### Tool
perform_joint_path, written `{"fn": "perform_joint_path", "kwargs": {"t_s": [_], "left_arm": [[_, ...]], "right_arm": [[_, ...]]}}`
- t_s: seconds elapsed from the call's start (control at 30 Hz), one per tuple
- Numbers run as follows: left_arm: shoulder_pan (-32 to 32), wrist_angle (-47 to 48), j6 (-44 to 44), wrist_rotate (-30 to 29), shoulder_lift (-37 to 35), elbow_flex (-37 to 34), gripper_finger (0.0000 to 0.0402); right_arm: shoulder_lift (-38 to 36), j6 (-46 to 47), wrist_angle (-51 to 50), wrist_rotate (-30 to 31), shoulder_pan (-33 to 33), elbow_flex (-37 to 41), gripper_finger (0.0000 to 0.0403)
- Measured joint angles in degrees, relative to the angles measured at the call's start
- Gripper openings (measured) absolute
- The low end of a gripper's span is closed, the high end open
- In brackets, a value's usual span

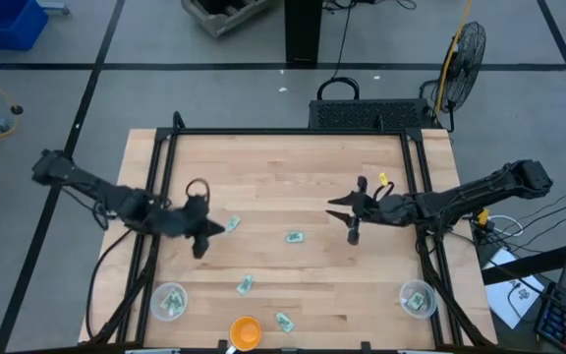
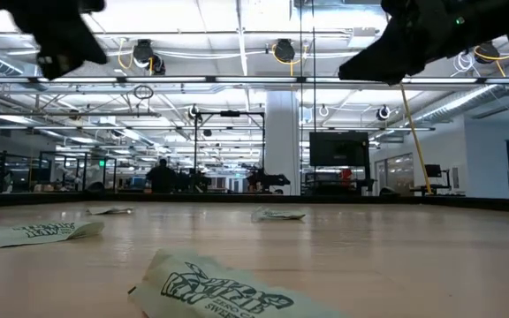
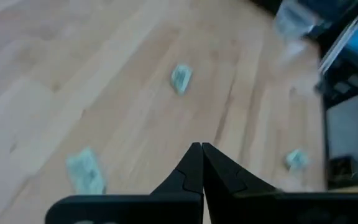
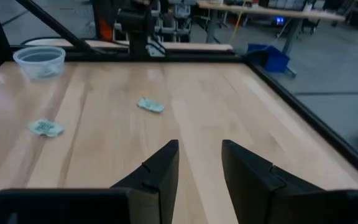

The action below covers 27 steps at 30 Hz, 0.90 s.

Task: Pick and place Stevia / Truvia into bins
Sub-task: Put the stevia packet into the left transparent container

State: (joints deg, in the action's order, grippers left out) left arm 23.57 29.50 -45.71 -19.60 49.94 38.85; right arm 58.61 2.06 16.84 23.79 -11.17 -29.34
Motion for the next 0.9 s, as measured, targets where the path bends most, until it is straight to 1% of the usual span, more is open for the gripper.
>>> {"fn": "perform_joint_path", "kwargs": {"t_s": [0.07,0.13,0.2,0.27,0.4,0.53,0.6,0.7,0.83,0.9], "left_arm": [[3.8,3.1,-1.7,-6.1,1.6,0.0,0.0001],[5.2,5.7,-2.1,-12.8,4.2,0.0,0.0002],[5.0,8.1,-1.5,-16.0,7.1,0.0,0.0010],[3.7,8.4,-1.3,-15.9,10.2,0.0,0.0031],[0.4,7.5,-2.9,-12.1,17.3,0.0,0.0094],[-2.0,7.0,-6.3,-11.4,24.5,0.0,0.0159],[-2.8,7.0,-8.4,-11.5,27.4,0.0,0.0182],[-3.5,6.9,-9.5,-11.8,30.6,0.0,0.0201],[-4.0,6.4,-10.6,-11.2,34.2,0.0,0.0206],[-4.3,4.6,-11.5,-10.0,36.0,0.0,0.0206]], "right_arm": [[0.0,-1.6,1.1,0.0,0.4,0.0,0.0114],[0.0,-2.9,2.6,0.0,0.8,0.0,0.0114],[0.0,-3.2,4.1,-0.1,1.5,0.0,0.0114],[0.0,-3.2,5.1,-0.1,2.0,0.0,0.0114],[0.0,-3.2,5.6,-0.1,2.8,0.0,0.0114],[0.0,-3.2,5.6,-0.1,3.0,0.0,0.0114],[0.0,-3.2,5.3,-0.1,3.0,0.0,0.0114],[0.0,-2.9,4.6,-0.1,3.0,0.0,0.0114],[0.0,-2.8,2.8,-0.1,3.0,0.0,0.0114],[0.0,-2.8,1.8,-0.1,3.0,0.0,0.0114]]}}
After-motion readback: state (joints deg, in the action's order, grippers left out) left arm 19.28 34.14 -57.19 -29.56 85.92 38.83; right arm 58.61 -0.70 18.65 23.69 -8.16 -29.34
